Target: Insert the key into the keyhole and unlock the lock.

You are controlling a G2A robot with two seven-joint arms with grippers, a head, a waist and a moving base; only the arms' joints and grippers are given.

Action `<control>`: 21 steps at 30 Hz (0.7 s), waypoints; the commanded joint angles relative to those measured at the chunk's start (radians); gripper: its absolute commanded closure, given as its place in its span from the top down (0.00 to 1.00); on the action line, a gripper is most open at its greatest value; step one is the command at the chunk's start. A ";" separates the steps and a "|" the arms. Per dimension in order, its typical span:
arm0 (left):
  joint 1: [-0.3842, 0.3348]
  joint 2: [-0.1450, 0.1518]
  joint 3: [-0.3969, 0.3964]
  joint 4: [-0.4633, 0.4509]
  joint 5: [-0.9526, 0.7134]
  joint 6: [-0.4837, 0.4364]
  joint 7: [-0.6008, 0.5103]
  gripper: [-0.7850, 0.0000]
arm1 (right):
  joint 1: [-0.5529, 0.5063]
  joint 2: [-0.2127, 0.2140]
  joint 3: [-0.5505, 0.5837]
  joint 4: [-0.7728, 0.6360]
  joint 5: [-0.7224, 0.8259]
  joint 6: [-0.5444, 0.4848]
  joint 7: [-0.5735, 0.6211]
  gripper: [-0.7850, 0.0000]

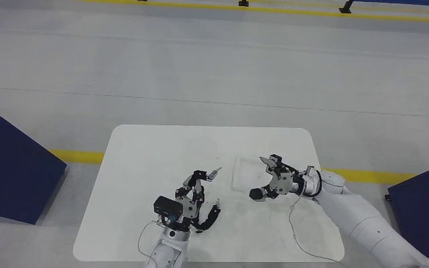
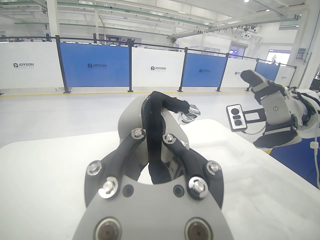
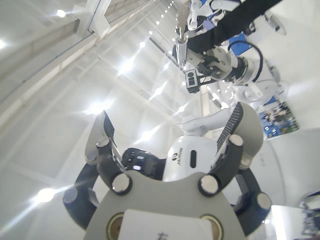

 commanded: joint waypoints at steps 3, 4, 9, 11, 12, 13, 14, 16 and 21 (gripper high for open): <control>-0.008 -0.002 0.003 0.012 0.000 0.002 -0.011 0.00 | -0.039 0.008 0.049 0.001 -0.114 -0.284 -0.040 1.00; -0.010 -0.002 0.004 0.016 0.001 0.002 -0.015 0.00 | -0.050 0.010 0.059 0.000 -0.134 -0.328 -0.050 1.00; -0.021 -0.004 0.012 0.037 0.005 0.002 -0.028 0.00 | -0.093 0.018 0.110 -0.009 -0.238 -0.520 -0.098 1.00; -0.026 -0.005 0.013 0.046 0.006 0.003 -0.034 0.00 | -0.099 0.018 0.115 -0.010 -0.247 -0.530 -0.102 1.00; -0.029 -0.006 0.013 0.050 0.004 0.003 -0.036 0.00 | -0.099 0.018 0.115 -0.010 -0.247 -0.530 -0.102 1.00; -0.032 -0.006 0.011 0.052 0.001 0.005 -0.040 0.00 | -0.099 0.018 0.115 -0.010 -0.247 -0.530 -0.102 1.00; -0.035 -0.007 0.009 0.051 -0.005 0.008 -0.047 0.00 | -0.099 0.018 0.115 -0.010 -0.247 -0.530 -0.102 1.00; -0.040 -0.007 0.004 0.038 -0.009 0.007 -0.063 0.00 | -0.099 0.018 0.115 -0.010 -0.247 -0.530 -0.102 1.00; -0.068 -0.003 -0.025 -0.016 0.020 0.016 -0.131 0.00 | -0.099 0.018 0.115 -0.010 -0.247 -0.530 -0.102 1.00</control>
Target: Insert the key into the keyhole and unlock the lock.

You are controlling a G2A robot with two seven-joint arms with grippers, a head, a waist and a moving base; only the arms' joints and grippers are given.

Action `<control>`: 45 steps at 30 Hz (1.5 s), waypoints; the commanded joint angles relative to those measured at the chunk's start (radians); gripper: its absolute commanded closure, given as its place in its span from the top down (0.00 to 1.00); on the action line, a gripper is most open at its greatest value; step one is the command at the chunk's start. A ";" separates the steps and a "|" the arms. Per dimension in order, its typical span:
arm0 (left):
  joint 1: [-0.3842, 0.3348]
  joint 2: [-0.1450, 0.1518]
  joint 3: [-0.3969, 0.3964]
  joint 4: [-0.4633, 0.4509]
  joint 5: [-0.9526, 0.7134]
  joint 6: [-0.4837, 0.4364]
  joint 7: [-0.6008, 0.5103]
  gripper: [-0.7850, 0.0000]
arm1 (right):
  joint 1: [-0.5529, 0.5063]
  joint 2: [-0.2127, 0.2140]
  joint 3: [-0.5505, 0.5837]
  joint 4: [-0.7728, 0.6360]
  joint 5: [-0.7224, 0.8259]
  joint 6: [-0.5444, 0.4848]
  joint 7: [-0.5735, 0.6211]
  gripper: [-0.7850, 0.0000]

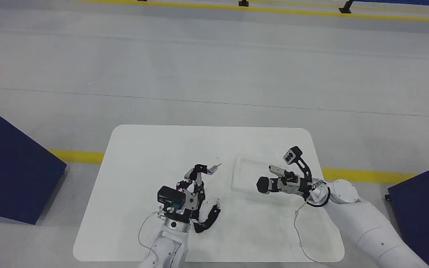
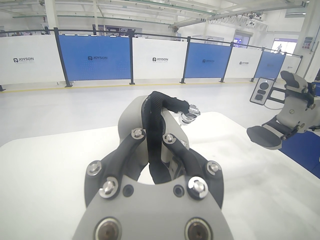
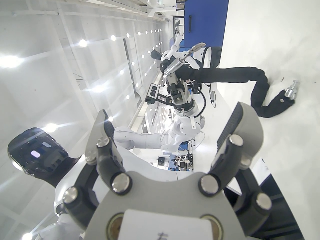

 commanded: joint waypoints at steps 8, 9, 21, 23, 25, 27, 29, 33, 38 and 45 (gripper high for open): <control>-0.093 0.006 -0.055 -0.138 0.078 0.006 -0.128 0.00 | 0.000 0.000 0.000 0.000 0.000 0.000 0.000 1.00; -0.107 0.006 -0.058 -0.151 0.086 0.007 -0.140 0.00 | 0.000 0.000 0.000 0.000 0.000 0.000 0.000 1.00; -0.150 0.002 -0.058 -0.105 0.126 0.015 -0.201 0.00 | 0.000 0.000 0.000 0.000 0.000 0.000 0.000 1.00; -0.143 0.002 -0.053 -0.066 0.137 0.019 -0.198 0.00 | 0.000 0.000 0.000 0.000 0.000 0.000 0.000 1.00; -0.139 0.002 -0.046 -0.021 0.159 0.025 -0.191 0.00 | 0.000 0.000 0.000 0.000 0.000 0.000 0.000 1.00; -0.140 0.001 -0.039 0.022 0.178 0.035 -0.185 0.00 | 0.000 0.000 0.000 0.000 0.000 0.000 0.000 1.00; -0.144 0.001 -0.034 0.063 0.195 0.042 -0.184 0.00 | 0.000 0.000 0.000 0.000 0.000 0.000 0.000 1.00; -0.167 -0.001 -0.025 0.147 0.233 0.052 -0.221 0.00 | 0.000 0.000 0.000 0.000 0.000 0.000 0.000 1.00; -0.200 -0.004 -0.010 0.221 0.263 0.038 -0.250 0.00 | 0.000 0.000 0.000 0.000 0.000 0.000 0.000 1.00; -0.236 -0.009 0.026 0.315 0.328 0.018 -0.303 0.00 | 0.000 0.000 0.000 0.000 0.000 0.000 0.000 1.00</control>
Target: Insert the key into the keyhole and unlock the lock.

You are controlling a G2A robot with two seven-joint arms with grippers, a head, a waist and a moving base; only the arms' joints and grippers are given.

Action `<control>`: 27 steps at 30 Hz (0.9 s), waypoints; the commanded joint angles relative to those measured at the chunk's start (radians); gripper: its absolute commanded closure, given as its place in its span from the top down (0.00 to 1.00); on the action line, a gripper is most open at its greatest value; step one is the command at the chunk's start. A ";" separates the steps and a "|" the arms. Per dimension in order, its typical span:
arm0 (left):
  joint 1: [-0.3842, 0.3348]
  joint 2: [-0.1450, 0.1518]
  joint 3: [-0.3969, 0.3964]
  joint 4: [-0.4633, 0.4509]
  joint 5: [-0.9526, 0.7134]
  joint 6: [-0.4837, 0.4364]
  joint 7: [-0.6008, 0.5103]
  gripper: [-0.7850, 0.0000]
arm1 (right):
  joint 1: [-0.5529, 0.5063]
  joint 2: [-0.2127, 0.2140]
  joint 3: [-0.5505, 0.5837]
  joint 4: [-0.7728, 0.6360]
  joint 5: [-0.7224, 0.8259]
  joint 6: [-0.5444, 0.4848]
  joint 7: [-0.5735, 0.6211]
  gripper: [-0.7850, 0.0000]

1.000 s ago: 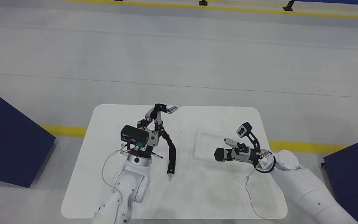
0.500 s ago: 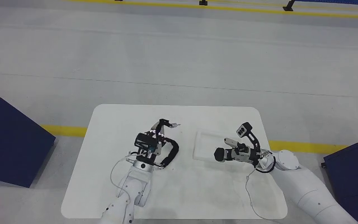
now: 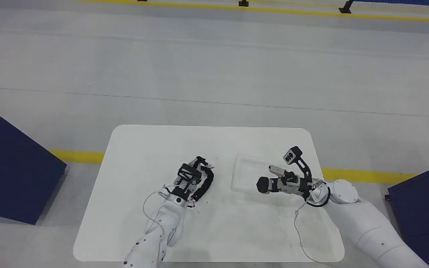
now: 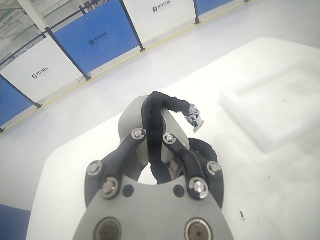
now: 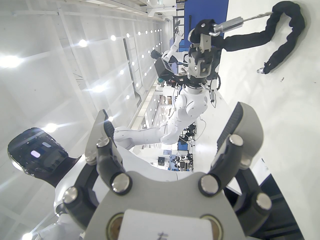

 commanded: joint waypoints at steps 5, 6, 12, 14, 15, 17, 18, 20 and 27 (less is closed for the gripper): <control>-0.028 -0.007 0.034 0.077 0.063 0.019 -0.022 0.00 | 0.000 0.000 0.000 0.000 0.000 0.000 0.000 1.00; -0.035 -0.008 0.040 0.091 0.079 0.026 -0.031 0.00 | 0.000 0.000 0.000 0.000 0.000 0.000 0.000 1.00; -0.073 -0.015 0.065 0.163 0.142 0.043 -0.101 0.00 | 0.000 0.000 0.000 0.000 0.000 0.000 0.000 1.00; -0.081 -0.017 0.072 0.175 0.161 0.047 -0.120 0.00 | 0.000 0.000 0.000 0.000 0.000 0.000 0.000 1.00; -0.084 -0.018 0.075 0.178 0.169 0.047 -0.129 0.00 | 0.000 0.000 0.000 0.000 0.000 0.000 0.000 1.00; -0.087 -0.018 0.079 0.183 0.190 0.054 -0.147 0.00 | 0.000 0.000 0.000 0.000 0.000 0.000 0.000 1.00; -0.088 -0.018 0.080 0.184 0.200 0.059 -0.155 0.00 | 0.000 0.000 0.000 0.000 0.000 0.000 0.000 1.00; -0.087 -0.019 0.076 0.181 0.192 0.060 -0.167 0.00 | 0.000 0.000 0.000 0.000 0.000 0.000 0.000 1.00; -0.079 -0.016 0.067 0.148 0.221 0.057 -0.205 0.00 | 0.000 0.000 0.000 0.000 0.000 0.000 0.000 1.00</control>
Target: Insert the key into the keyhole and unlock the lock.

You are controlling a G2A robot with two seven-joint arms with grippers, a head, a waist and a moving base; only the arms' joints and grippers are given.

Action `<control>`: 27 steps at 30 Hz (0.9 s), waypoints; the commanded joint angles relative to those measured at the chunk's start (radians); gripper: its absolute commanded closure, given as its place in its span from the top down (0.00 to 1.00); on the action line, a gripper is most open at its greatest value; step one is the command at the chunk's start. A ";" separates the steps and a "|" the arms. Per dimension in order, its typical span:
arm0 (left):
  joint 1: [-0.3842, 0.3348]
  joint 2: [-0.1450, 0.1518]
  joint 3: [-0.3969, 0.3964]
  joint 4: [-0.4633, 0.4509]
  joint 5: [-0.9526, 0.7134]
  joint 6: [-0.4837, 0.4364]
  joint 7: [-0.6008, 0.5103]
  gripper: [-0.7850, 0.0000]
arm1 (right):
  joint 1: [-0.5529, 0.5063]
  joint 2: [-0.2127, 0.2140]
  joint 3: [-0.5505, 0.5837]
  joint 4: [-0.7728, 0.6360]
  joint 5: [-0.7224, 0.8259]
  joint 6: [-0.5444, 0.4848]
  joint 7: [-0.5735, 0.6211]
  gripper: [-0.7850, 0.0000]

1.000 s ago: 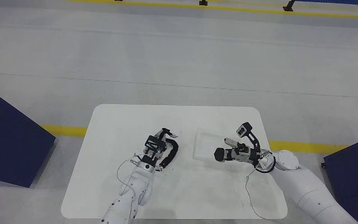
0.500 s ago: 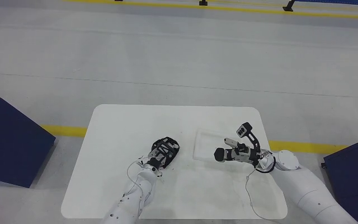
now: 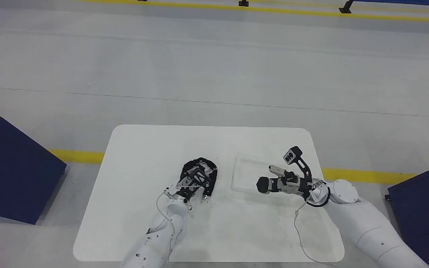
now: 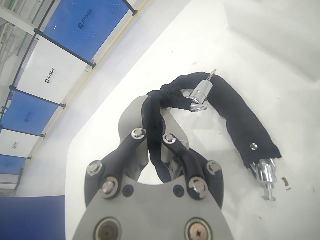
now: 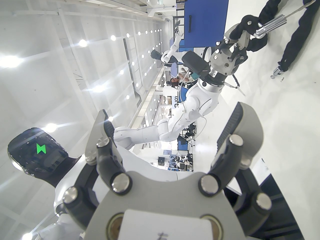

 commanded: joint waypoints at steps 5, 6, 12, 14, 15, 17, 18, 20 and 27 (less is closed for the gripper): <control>0.020 0.002 -0.017 -0.054 -0.033 -0.049 -0.048 0.00 | 0.000 0.000 0.000 0.000 0.000 0.000 0.000 1.00; 0.023 0.002 -0.017 -0.061 -0.032 -0.060 -0.058 0.00 | 0.000 0.000 0.000 0.000 0.000 0.000 0.000 1.00; 0.027 -0.001 -0.016 -0.059 -0.043 -0.083 -0.107 0.00 | 0.000 0.000 0.000 0.000 0.000 0.000 0.000 1.00; 0.019 -0.002 -0.011 -0.046 -0.031 -0.093 -0.134 0.00 | 0.000 0.000 0.000 0.000 0.000 0.000 0.000 1.00; 0.014 -0.003 -0.009 -0.043 -0.031 -0.099 -0.147 0.00 | 0.000 0.000 0.000 0.000 0.000 0.000 0.000 1.00; 0.008 -0.006 -0.006 -0.041 -0.036 -0.104 -0.158 0.00 | 0.000 0.000 0.000 0.000 0.000 0.000 0.000 1.00; 0.006 -0.007 -0.005 -0.039 -0.043 -0.108 -0.160 0.00 | 0.000 0.000 0.000 0.000 0.000 0.000 0.000 1.00; 0.000 -0.010 -0.003 -0.034 -0.056 -0.119 -0.168 0.00 | 0.000 0.000 0.000 0.000 0.000 0.000 0.000 1.00; -0.019 -0.019 0.014 -0.005 -0.057 -0.127 -0.201 0.00 | 0.000 0.000 0.000 0.000 0.000 0.000 0.000 1.00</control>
